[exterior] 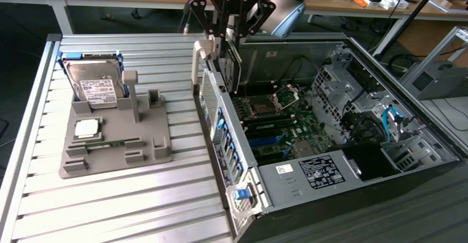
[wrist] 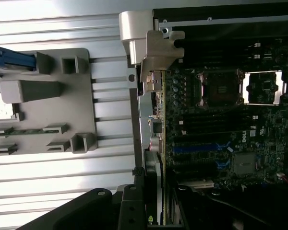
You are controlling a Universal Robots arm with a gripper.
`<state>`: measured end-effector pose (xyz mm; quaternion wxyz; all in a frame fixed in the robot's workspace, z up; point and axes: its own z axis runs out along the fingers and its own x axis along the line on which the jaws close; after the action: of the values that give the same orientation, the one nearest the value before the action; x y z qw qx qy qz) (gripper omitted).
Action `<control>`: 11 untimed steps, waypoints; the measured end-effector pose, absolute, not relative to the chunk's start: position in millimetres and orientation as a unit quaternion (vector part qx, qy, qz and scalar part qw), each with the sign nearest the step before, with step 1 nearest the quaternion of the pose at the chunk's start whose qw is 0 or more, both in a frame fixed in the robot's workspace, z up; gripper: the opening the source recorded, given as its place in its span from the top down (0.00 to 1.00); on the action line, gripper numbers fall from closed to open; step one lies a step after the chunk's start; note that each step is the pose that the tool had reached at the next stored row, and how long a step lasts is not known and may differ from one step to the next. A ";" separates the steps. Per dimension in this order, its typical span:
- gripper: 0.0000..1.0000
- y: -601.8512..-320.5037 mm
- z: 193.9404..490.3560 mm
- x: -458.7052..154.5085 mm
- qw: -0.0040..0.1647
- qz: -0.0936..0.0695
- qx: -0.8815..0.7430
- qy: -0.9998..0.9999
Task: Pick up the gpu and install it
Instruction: 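Pick up the gpu and move the gpu toward the slot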
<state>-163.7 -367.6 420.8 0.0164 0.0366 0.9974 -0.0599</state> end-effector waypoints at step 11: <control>0.73 -367.6 420.8 -160.3 0.016 -0.061 0.037 0.997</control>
<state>-160.3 -367.6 420.8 0.0165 0.0367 0.9973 -0.0611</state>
